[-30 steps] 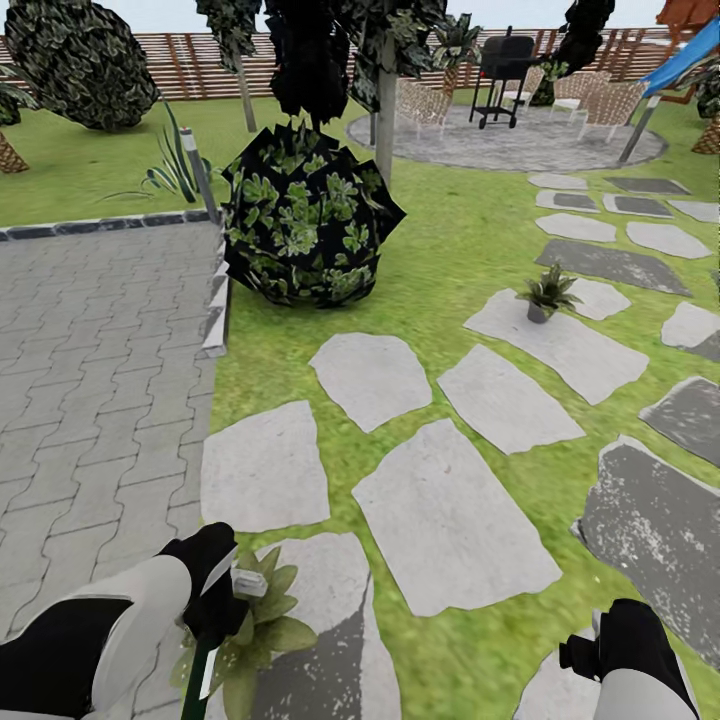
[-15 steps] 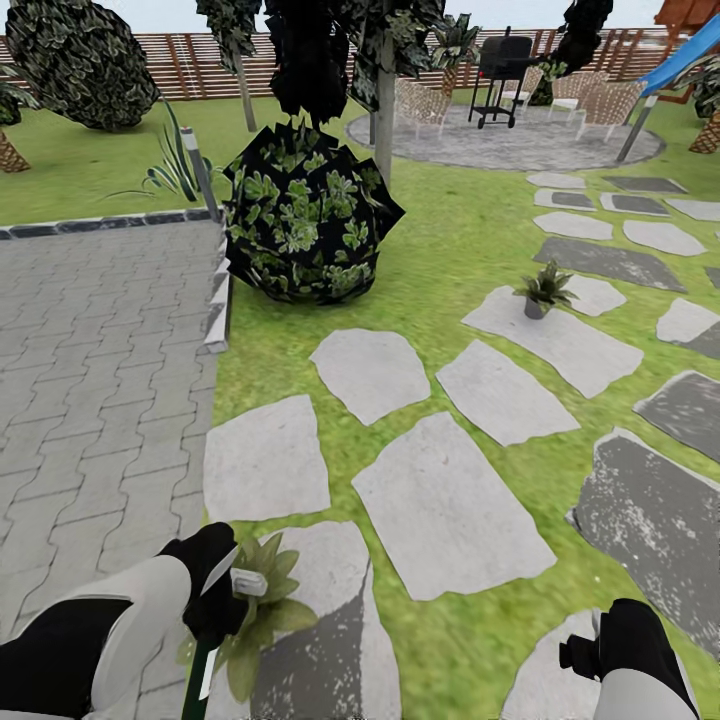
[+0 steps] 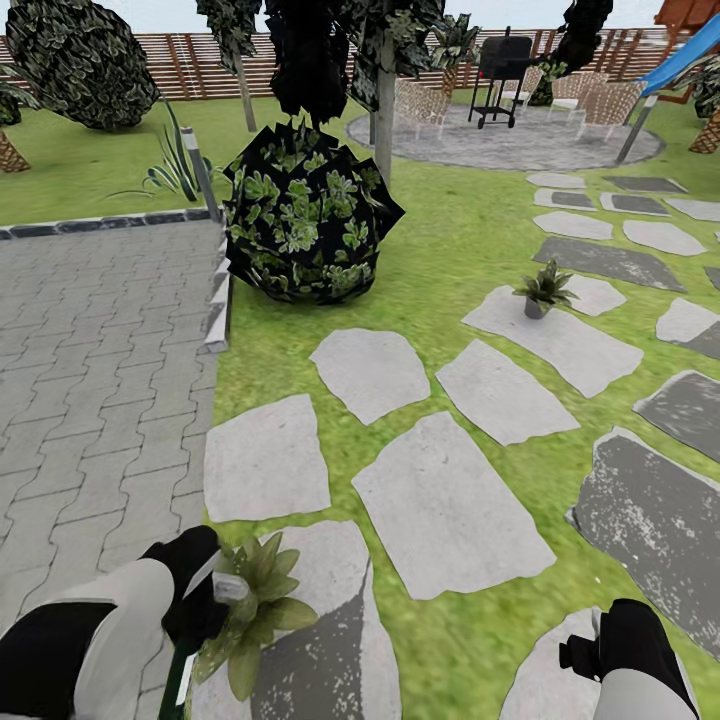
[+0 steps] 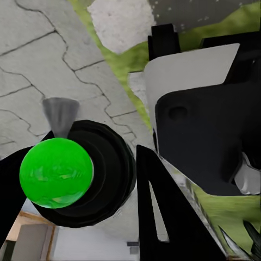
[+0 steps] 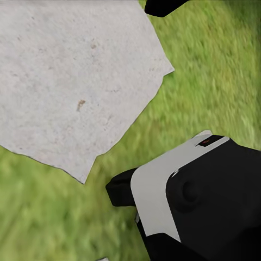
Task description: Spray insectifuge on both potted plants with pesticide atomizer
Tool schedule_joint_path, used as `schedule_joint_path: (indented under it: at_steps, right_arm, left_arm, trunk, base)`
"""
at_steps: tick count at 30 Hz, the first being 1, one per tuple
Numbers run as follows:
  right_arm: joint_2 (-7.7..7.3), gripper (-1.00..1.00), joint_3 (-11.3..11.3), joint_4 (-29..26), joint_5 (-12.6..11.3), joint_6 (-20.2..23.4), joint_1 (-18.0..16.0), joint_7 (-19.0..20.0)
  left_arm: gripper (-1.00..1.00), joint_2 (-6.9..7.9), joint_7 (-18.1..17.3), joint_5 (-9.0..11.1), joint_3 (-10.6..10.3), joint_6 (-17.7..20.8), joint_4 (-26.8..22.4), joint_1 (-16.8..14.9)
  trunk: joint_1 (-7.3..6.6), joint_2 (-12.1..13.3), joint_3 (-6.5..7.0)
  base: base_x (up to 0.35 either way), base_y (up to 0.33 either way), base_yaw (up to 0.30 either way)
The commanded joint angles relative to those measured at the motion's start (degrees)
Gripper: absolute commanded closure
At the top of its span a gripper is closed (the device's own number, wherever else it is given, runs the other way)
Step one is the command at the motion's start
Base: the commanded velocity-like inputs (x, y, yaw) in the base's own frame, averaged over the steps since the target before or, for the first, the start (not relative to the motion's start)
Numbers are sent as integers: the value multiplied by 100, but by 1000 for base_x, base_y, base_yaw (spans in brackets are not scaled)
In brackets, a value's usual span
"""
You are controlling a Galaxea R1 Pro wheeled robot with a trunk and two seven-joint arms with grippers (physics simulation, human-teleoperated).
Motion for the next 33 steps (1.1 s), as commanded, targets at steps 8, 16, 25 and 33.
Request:
schedule_joint_path:
  at_steps: [8,16,25,33]
  right_arm:
    - [6,-100,-22,-12,60,-3,-7,51]
    - [6,-100,-22,-12,60,-3,-7,52]
    - [6,-100,-22,-12,60,-6,-7,43]
    - [6,-100,-22,-12,60,-11,-7,48]
  left_arm:
    - [100,53,-61,-30,36,20,2,-205]
    - [100,27,-72,7,59,4,-24,51]
    - [100,16,-87,30,91,-7,-28,264]
    - [100,16,-87,31,91,-7,-28,265]
  trunk:
    - [0,-3,-5]
    - [0,-3,-5]
    - [0,-3,-29]
    - [0,-3,-37]
  base:
    - [0,0,0]
    - [0,0,2]
    - [0,0,141]
    - [0,0,63]
